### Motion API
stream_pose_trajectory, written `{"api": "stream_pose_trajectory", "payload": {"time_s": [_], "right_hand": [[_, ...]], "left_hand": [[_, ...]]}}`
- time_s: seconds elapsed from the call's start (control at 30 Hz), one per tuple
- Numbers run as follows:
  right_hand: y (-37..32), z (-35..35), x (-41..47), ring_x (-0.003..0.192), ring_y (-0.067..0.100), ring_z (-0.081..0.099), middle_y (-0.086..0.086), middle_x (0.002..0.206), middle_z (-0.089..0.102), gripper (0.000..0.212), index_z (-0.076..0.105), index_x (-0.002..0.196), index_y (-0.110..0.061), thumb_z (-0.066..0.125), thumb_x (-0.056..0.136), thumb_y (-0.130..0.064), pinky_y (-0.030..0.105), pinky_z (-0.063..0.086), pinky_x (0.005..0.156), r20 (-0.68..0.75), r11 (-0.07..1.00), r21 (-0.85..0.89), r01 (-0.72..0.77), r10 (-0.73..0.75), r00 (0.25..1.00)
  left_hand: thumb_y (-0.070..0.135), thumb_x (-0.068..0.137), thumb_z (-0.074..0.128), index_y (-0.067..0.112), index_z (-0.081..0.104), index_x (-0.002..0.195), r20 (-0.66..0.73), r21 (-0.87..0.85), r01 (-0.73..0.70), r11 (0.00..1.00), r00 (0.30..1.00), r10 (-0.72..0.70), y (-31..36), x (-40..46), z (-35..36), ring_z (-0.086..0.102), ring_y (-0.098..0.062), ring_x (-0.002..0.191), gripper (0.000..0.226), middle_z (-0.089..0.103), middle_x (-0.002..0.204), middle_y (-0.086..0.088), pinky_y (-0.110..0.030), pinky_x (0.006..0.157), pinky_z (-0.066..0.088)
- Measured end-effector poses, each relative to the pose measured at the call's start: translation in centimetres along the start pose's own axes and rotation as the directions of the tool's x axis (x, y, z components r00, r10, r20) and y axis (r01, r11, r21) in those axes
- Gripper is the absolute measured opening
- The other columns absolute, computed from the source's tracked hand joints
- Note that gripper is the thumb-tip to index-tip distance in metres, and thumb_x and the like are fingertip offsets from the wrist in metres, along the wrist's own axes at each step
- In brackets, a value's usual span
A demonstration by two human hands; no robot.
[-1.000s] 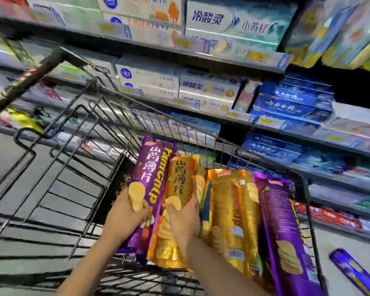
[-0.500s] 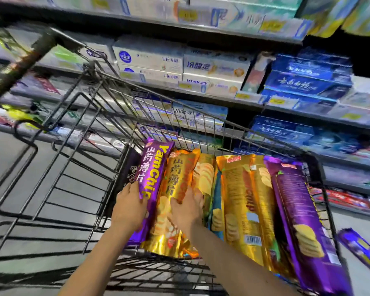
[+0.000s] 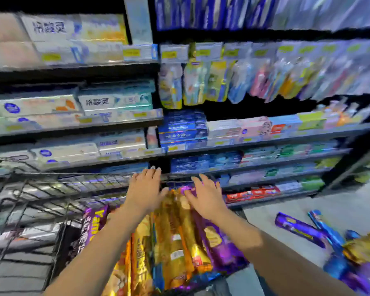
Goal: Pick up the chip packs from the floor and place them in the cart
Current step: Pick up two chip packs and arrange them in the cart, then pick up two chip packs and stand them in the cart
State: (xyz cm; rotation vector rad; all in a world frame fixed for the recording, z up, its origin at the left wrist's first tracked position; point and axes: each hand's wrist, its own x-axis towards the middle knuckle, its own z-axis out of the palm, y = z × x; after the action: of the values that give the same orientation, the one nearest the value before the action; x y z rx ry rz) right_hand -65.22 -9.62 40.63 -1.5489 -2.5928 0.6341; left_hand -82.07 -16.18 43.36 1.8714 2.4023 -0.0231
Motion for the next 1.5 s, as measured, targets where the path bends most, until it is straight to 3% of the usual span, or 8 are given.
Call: {"api": "stream_pose_trajectory", "payload": {"time_s": [0.17, 0.3, 0.43, 0.57, 0.7, 0.87, 1.2, 1.5], "right_hand": [[13.5, -6.7, -5.3, 0.142, 0.026, 0.03, 0.012, 0.155, 0.028, 0.063, 0.031, 0.148, -0.02, 0.041, 0.095, -0.052, 0.049, 0.016, 0.117, -0.135, 0.964, -0.02, -0.265, 0.26, 0.956], [25.9, -10.2, -12.2, 0.137, 0.029, 0.035, 0.01, 0.151, 0.033, 0.062, 0.031, 0.147, -0.019, 0.04, 0.095, -0.051, 0.049, 0.023, 0.114, -0.191, 0.853, 0.013, -0.522, 0.514, 0.836], [37.8, -11.5, -19.5, 0.135, 0.03, 0.038, 0.009, 0.143, 0.04, 0.058, 0.039, 0.141, -0.018, 0.048, 0.092, -0.047, 0.047, 0.027, 0.111, -0.22, 0.732, 0.13, -0.669, 0.679, 0.7], [49.2, -12.1, -26.3, 0.133, 0.029, 0.039, 0.011, 0.145, 0.04, 0.061, 0.038, 0.14, -0.017, 0.047, 0.092, -0.053, 0.046, 0.026, 0.111, -0.183, 0.576, 0.171, -0.799, 0.816, 0.548], [59.9, -12.7, -32.6, 0.13, 0.029, 0.043, 0.01, 0.14, 0.046, 0.058, 0.043, 0.136, -0.016, 0.046, 0.09, -0.052, 0.046, 0.029, 0.11, -0.134, 0.47, 0.18, -0.864, 0.882, 0.452], [70.8, -12.3, -37.9, 0.131, 0.03, 0.042, 0.011, 0.14, 0.045, 0.057, 0.042, 0.136, -0.015, 0.046, 0.092, -0.051, 0.047, 0.03, 0.11, -0.029, 0.39, 0.194, -0.9, 0.92, 0.392], [82.9, -4.5, -36.9, 0.127, 0.028, 0.044, 0.007, 0.137, 0.047, 0.052, 0.044, 0.136, -0.017, 0.043, 0.094, -0.048, 0.046, 0.032, 0.108, 0.214, 0.292, 0.206, -0.934, 0.918, 0.334], [89.6, 11.1, -32.2, 0.126, 0.032, 0.045, 0.011, 0.134, 0.046, 0.059, 0.036, 0.138, -0.012, 0.051, 0.092, -0.045, 0.041, 0.041, 0.096, 0.415, 0.061, 0.365, -0.929, 0.883, 0.22]], "left_hand": [[0.052, 0.094, 0.038, 0.014, 0.018, 0.151, 0.021, 0.084, -0.278, 0.957, 0.961, 0.277, 13.3, 4.3, -2.5, 0.023, -0.025, 0.145, 0.071, 0.022, 0.158, -0.007, -0.045, 0.118, 0.019], [0.051, 0.094, 0.039, 0.011, 0.025, 0.148, 0.064, 0.116, -0.492, 0.863, 0.87, 0.488, 26.8, 5.9, -3.5, 0.031, -0.027, 0.14, 0.068, 0.031, 0.153, -0.009, -0.045, 0.115, 0.025], [0.059, 0.091, 0.032, 0.008, 0.033, 0.143, 0.131, 0.134, -0.652, 0.746, 0.758, 0.639, 40.4, 6.5, -1.9, 0.044, -0.031, 0.129, 0.073, 0.045, 0.142, -0.014, -0.045, 0.107, 0.034], [0.057, 0.092, 0.034, 0.009, 0.031, 0.143, 0.211, 0.09, -0.735, 0.672, 0.674, 0.708, 54.5, 5.8, 1.7, 0.045, -0.03, 0.129, 0.07, 0.045, 0.14, -0.014, -0.042, 0.105, 0.035], [0.065, 0.082, 0.017, 0.009, 0.035, 0.14, 0.304, 0.05, -0.796, 0.603, 0.587, 0.75, 67.8, 4.7, 6.2, 0.045, -0.029, 0.13, 0.083, 0.046, 0.14, -0.013, -0.041, 0.105, 0.038], [0.051, 0.091, 0.045, 0.012, 0.033, 0.141, 0.403, -0.051, -0.804, 0.593, 0.526, 0.749, 80.2, 3.8, 12.4, 0.046, -0.028, 0.128, 0.064, 0.045, 0.142, -0.009, -0.04, 0.104, 0.039], [0.048, 0.095, 0.04, 0.008, 0.031, 0.142, 0.579, -0.058, -0.73, 0.681, 0.531, 0.619, 89.1, 6.6, 24.9, 0.044, -0.03, 0.129, 0.063, 0.043, 0.143, -0.012, -0.04, 0.101, 0.04], [0.048, 0.095, 0.041, 0.01, 0.033, 0.139, 0.729, -0.044, -0.682, 0.73, 0.478, 0.49, 89.9, 9.6, 43.0, 0.044, -0.029, 0.128, 0.059, 0.045, 0.14, -0.01, -0.039, 0.1, 0.042]]}}
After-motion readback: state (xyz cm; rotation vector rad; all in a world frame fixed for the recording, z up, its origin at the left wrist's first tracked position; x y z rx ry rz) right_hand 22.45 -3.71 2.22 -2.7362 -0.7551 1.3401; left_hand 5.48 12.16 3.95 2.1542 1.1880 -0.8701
